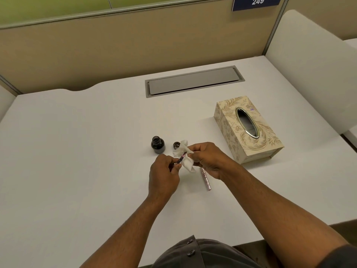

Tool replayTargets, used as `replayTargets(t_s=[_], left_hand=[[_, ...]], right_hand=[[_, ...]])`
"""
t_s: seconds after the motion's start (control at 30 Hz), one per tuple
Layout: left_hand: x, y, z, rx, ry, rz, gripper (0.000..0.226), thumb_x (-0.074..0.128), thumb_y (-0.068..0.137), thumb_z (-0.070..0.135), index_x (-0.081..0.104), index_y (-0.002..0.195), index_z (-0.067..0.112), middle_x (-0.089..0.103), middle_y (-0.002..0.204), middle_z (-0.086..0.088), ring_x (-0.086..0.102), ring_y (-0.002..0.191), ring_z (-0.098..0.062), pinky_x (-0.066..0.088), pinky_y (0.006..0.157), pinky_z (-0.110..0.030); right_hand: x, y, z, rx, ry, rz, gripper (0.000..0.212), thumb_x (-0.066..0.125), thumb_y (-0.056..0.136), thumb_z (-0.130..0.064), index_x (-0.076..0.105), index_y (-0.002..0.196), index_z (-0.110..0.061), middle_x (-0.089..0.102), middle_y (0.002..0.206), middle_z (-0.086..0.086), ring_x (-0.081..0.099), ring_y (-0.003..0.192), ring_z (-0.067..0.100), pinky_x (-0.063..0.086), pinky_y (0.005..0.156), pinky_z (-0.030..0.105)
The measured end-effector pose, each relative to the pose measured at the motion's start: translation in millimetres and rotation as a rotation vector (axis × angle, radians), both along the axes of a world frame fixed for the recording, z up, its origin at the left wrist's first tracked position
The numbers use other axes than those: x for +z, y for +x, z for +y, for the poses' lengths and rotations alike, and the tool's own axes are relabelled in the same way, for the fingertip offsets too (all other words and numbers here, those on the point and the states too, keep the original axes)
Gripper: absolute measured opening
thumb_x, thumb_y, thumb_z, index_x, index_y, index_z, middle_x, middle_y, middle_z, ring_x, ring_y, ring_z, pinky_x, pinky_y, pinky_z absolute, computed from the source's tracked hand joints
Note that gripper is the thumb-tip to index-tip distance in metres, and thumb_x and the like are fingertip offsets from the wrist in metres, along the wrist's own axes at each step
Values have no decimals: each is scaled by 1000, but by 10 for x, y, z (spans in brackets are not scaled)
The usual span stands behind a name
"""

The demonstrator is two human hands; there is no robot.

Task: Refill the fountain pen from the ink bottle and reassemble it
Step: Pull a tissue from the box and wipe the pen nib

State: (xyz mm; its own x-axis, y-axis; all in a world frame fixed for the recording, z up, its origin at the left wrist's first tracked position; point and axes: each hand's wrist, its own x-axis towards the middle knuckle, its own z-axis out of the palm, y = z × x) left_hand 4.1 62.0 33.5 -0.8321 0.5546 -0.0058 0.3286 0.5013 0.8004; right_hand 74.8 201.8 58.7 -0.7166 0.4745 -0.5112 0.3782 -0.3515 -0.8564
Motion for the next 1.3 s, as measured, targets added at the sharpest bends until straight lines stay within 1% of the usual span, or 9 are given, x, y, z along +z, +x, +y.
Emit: replayTargets(t_s=[0.17, 0.37, 0.57, 0.8, 0.9, 0.97, 1.07, 1.17, 1.3], left_hand=[[-5, 32, -1, -59, -36, 209, 22, 70, 83, 10, 51, 76, 21, 48, 81, 8, 47, 64, -4, 30, 56, -13], [51, 54, -9, -86, -43, 484, 18, 71, 74, -6, 58, 74, 8, 53, 75, -5, 47, 62, -22, 43, 51, -37], [81, 31, -36, -168, -82, 794, 27, 69, 63, -18, 59, 73, 5, 51, 69, -9, 41, 58, -24, 28, 55, -30], [44, -82, -147, -210, -172, 958, 30, 61, 65, -21, 54, 71, 8, 49, 69, -8, 38, 58, -26, 25, 55, -32], [32, -98, -177, -142, -80, 725, 23, 66, 73, -11, 53, 69, 8, 53, 71, -6, 43, 61, -24, 36, 53, -36], [69, -85, -171, -31, 33, 312, 18, 70, 78, 2, 56, 74, 12, 57, 76, 3, 51, 67, -13, 42, 59, -25], [106, -70, -140, 94, 75, -175, 13, 75, 79, 20, 62, 79, 23, 64, 79, 9, 57, 70, -5, 39, 58, -12], [147, -54, -117, 98, 139, -398, 10, 76, 79, 24, 67, 84, 22, 70, 84, 4, 63, 79, -13, 48, 68, -24], [157, -4, -106, 73, 124, -453, 6, 74, 82, 23, 68, 84, 22, 70, 81, 1, 64, 74, -17, 52, 67, -29]], right_hand=[[-41, 27, 15, -21, -35, 0, 23, 60, 83, 11, 72, 86, -8, 73, 89, 11, 69, 78, 18, 54, 62, 22], [-43, 44, -3, -34, -51, -4, 22, 61, 81, 12, 72, 87, -7, 73, 89, 12, 68, 80, 20, 56, 67, 25], [5, 44, -3, -77, -222, 38, 26, 55, 82, 18, 67, 103, 7, 69, 96, 18, 67, 84, 25, 58, 72, 31], [-6, 72, 20, -155, -401, 105, 29, 45, 83, 22, 65, 100, 9, 69, 87, 15, 62, 71, 18, 59, 62, 23], [-42, 89, 92, -296, -459, 157, 32, 44, 86, 21, 60, 111, 9, 68, 79, 10, 49, 49, 6, 54, 53, 17], [-55, 103, 125, -339, -432, 179, 32, 43, 86, 22, 61, 105, 3, 67, 80, 11, 55, 40, 4, 52, 49, 17], [-57, 90, 87, -337, -365, 187, 32, 49, 85, 21, 62, 103, -1, 68, 89, 15, 65, 52, 9, 55, 53, 21], [-45, 57, -8, -305, -307, 171, 29, 54, 85, 17, 65, 104, -1, 70, 94, 16, 69, 78, 20, 58, 61, 25], [-7, 15, -127, -291, -384, 182, 25, 49, 88, 17, 64, 96, -1, 69, 91, 15, 68, 73, 18, 58, 59, 24]])
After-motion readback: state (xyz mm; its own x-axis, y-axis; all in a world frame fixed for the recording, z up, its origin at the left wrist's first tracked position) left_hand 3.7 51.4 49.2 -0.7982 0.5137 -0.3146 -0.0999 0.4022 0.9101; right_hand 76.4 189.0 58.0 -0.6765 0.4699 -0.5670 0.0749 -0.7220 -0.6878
